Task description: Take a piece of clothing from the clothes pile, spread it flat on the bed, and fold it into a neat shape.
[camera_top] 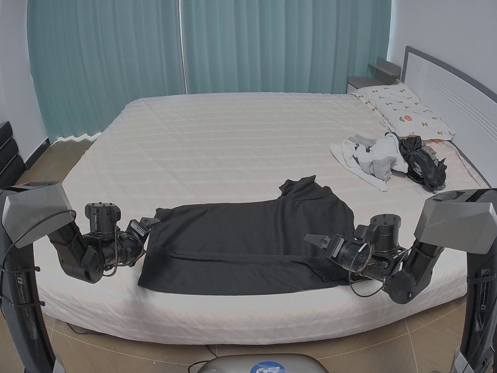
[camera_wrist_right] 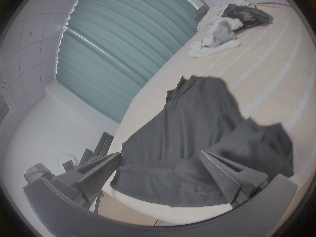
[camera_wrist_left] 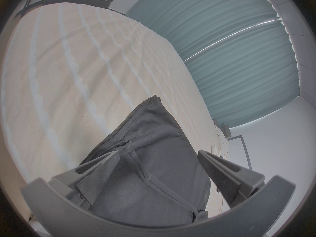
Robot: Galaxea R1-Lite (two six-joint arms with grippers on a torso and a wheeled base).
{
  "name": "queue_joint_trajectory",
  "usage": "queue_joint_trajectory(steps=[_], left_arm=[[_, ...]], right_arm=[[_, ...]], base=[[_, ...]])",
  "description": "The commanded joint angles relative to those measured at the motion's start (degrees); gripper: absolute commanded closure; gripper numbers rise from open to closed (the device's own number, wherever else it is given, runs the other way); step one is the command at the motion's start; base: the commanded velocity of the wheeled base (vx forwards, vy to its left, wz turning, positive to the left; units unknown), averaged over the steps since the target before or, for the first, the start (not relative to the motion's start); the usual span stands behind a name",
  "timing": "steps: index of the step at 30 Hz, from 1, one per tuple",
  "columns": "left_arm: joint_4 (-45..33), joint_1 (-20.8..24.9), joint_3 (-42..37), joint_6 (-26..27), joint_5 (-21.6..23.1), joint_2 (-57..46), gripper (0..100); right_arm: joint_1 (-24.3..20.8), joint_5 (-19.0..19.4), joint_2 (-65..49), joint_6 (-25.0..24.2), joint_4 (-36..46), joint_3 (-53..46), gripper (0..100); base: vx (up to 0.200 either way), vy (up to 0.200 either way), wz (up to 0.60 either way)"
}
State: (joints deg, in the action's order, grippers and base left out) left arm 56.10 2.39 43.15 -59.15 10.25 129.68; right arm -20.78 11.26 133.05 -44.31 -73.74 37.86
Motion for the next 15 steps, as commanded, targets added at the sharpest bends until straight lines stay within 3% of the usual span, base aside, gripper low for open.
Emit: queue_joint_trajectory(steps=[1, 6, 15], left_arm=[[0.15, -1.69, -1.32, 0.0, 1.35, -1.1, 0], [0.24, -1.69, -1.41, 0.09, 1.44, -1.1, 0], [0.06, 0.16, -2.29, 0.7, 1.53, -0.92, 0]], right_arm=[[-8.48, -5.46, 3.01, -2.45, 8.0, 9.33, 0], [-12.0, -6.08, 5.47, -4.73, 11.43, 13.55, 0], [-9.1, -6.43, 4.59, -6.05, 9.84, 13.38, 0]], base=[[0.0, 0.0, 0.0], [0.0, 0.0, 0.0], [0.0, 0.0, 0.0]])
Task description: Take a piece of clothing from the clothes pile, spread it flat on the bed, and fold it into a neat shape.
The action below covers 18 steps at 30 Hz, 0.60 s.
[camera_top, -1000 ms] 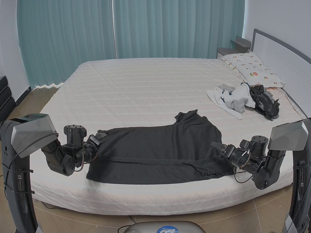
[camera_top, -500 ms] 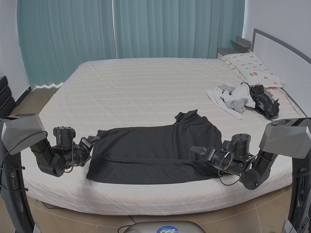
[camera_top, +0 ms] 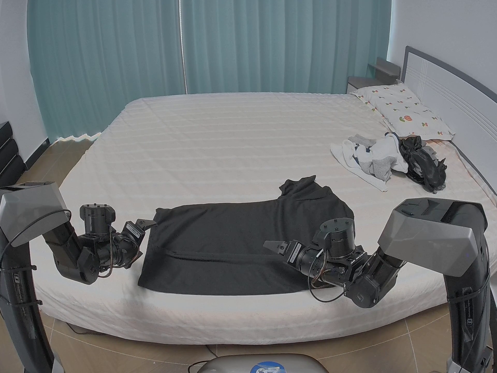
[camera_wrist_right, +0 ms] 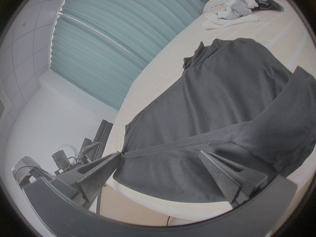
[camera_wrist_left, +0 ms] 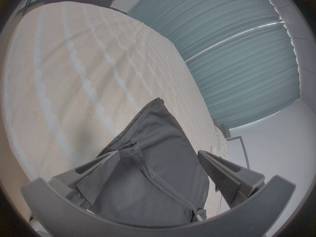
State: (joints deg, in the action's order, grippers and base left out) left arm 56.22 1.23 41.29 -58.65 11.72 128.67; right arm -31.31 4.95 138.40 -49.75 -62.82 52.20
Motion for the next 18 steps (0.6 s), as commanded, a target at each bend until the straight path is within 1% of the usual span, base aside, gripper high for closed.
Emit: queue_joint_trajectory(steps=[1, 3, 4, 5, 6, 7, 9, 11, 13, 18], left_arm=[[-0.15, 1.67, -0.42, 0.38, -0.03, 0.09, 0], [-0.24, 1.84, -0.42, 0.38, -0.03, -0.09, 0], [-0.24, 1.84, -0.42, 0.38, -0.03, -0.09, 0], [-0.32, 1.67, -0.42, 0.47, -0.2, -0.26, 0], [-0.24, 1.67, -0.42, 0.47, -0.2, -0.26, 0], [-0.32, 1.49, -0.33, 0.47, -0.29, -0.26, 0], [-0.32, 1.41, -0.24, 0.38, -0.73, -0.18, 0], [-0.68, 1.41, -0.16, 0.47, -1.96, -0.09, 0], [-0.68, 1.41, -0.24, 0.47, -2.4, 0.09, 0], [-0.59, 0.61, -0.07, 0.38, -2.31, 0.18, 0]], right_arm=[[2.13, -0.29, -1.82, -0.79, -1.87, -2.28, 0], [3.71, -0.29, -3.75, -0.79, -3.36, -4.39, 0], [3.71, -0.29, -3.75, -0.79, -3.36, -4.39, 0], [6.08, -0.47, -6.04, -0.79, -5.12, -6.41, 0], [6.26, -0.38, -6.21, -0.79, -5.3, -6.58, 0], [8.37, -0.38, -7.44, -0.79, -5.82, -8.17, 0], [9.77, -0.38, -7.88, -0.88, -6.18, -8.96, 0], [13.46, -0.29, -7.88, -1.31, -7.23, -10.1, 0], [15.31, -0.29, -7.53, -2.37, -8.37, -10.89, 0], [18.12, -0.38, -5.68, -4.22, -11.8, -12.39, 0]], base=[[0.0, 0.0, 0.0], [0.0, 0.0, 0.0], [0.0, 0.0, 0.0], [0.0, 0.0, 0.0], [0.0, 0.0, 0.0], [0.0, 0.0, 0.0], [0.0, 0.0, 0.0], [0.0, 0.0, 0.0], [0.0, 0.0, 0.0], [0.2, 0.0, 0.0]])
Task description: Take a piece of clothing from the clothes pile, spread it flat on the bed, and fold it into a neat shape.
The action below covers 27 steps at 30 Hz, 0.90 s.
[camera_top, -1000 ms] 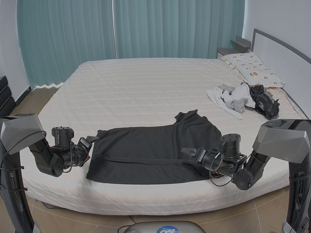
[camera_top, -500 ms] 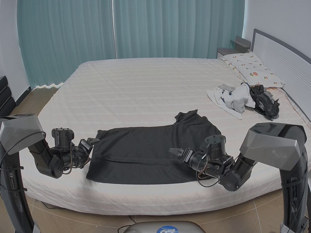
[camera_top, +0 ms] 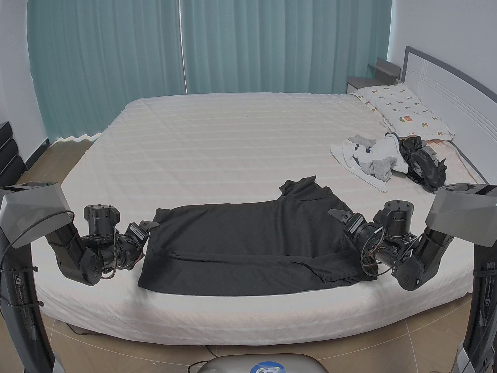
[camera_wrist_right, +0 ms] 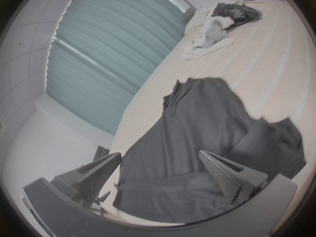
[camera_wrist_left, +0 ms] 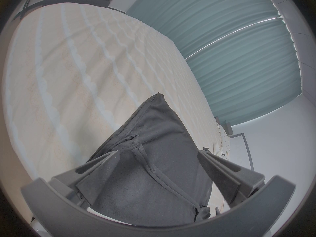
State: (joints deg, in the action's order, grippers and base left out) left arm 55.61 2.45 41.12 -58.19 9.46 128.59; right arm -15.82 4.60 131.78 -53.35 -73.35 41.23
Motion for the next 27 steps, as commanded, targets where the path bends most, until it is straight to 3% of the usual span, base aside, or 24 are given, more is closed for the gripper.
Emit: queue_joint_trajectory(steps=[1, 7, 20, 27], left_arm=[[0.02, -0.6, 0.01, -0.09, -0.06, 0.26, 0], [0.02, -0.6, -0.07, -0.09, -0.14, 0.44, 0], [0.37, -0.87, 0.89, 0.0, -0.14, 0.7, 0], [-1.03, -1.4, 5.99, 0.71, -0.32, 1.58, 0]], right_arm=[[2.99, -0.11, 1.55, -0.62, -1.88, -1.41, 0], [4.4, -0.03, 2.69, -0.53, -3.47, -1.77, 0], [5.72, -0.03, 2.78, -0.44, -3.47, -1.77, 0], [5.8, -0.03, 2.96, -0.44, -3.47, -1.77, 0]], base=[[0.2, 0.0, 0.0], [0.2, 0.0, 0.0], [0.0, 0.0, 0.0], [0.0, 0.0, 0.0]])
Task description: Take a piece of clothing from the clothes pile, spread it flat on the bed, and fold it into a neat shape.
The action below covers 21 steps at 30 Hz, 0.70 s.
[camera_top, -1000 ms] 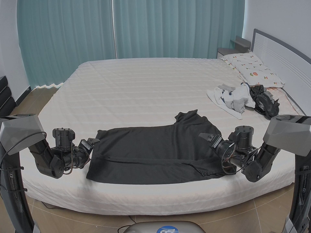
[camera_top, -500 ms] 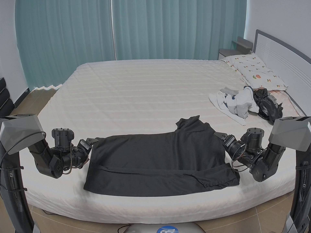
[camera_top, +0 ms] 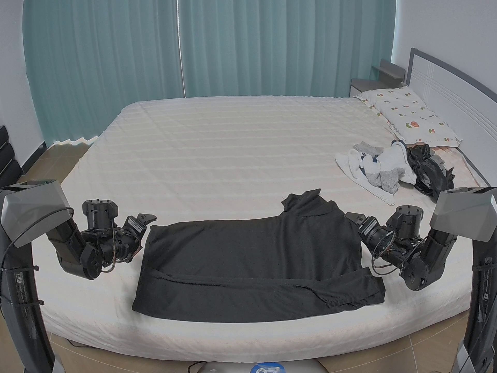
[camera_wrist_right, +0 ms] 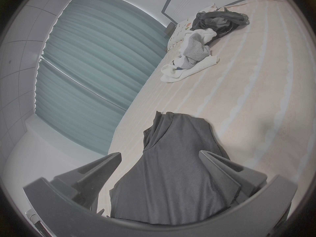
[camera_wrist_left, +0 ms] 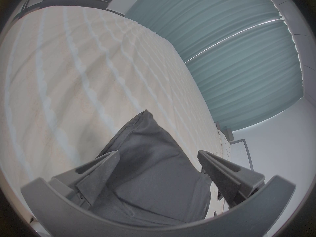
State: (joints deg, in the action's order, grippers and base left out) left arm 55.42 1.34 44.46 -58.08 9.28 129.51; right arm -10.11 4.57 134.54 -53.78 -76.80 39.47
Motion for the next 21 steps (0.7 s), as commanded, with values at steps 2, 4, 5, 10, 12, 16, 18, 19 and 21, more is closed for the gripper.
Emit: queue_joint_trajectory(steps=[2, 4, 5, 10, 12, 16, 18, 19, 21], left_arm=[[-3.21, -0.29, 4.67, 4.2, -0.66, 1.44, 0], [-5.5, -0.55, 7.31, 8.59, -2.33, 3.29, 0], [-6.11, -0.64, 8.28, 9.65, -3.12, 3.91, 0], [-7.87, -0.99, 16.27, 13.87, -5.32, 9.62, 0], [-9.63, -0.9, 21.46, 15.27, -5.23, 11.38, 0], [-13.93, -0.29, 29.28, 18.09, -5.5, 14.72, 0], [-15.69, 0.07, 32.18, 18.7, -5.59, 15.95, 0], [-16.13, 0.15, 32.71, 18.7, -5.5, 16.21, 0], [-16.66, 0.59, 32.97, 19.05, -5.59, 16.39, 0]], right_arm=[[0.09, 0.0, 0.29, 0.0, -0.02, -0.01, 0], [0.09, 0.0, 0.55, 0.0, -0.02, -0.01, 0], [0.09, 0.09, 0.73, 0.0, -0.02, -0.01, 0], [-0.09, 0.0, 1.26, 0.08, -0.02, -0.01, 0], [-0.09, 0.0, 1.52, 0.08, -0.02, -0.01, 0], [0.0, 0.0, 1.52, 0.17, -0.02, 0.08, 0], [0.09, 0.0, 1.52, 0.08, -0.02, 0.34, 0], [0.17, 0.0, 1.43, 0.17, -0.02, 0.43, 0], [0.53, 0.0, 1.52, 0.17, -0.02, 0.43, 0]], base=[[0.0, 0.0, 0.0], [0.0, 0.0, 0.0], [0.0, 0.0, 0.0], [0.0, 0.0, 0.0], [0.0, 0.0, 0.0], [0.0, 0.0, 0.0], [0.0, 0.0, 0.0], [0.0, 0.0, 0.0], [0.0, 0.0, 0.0]])
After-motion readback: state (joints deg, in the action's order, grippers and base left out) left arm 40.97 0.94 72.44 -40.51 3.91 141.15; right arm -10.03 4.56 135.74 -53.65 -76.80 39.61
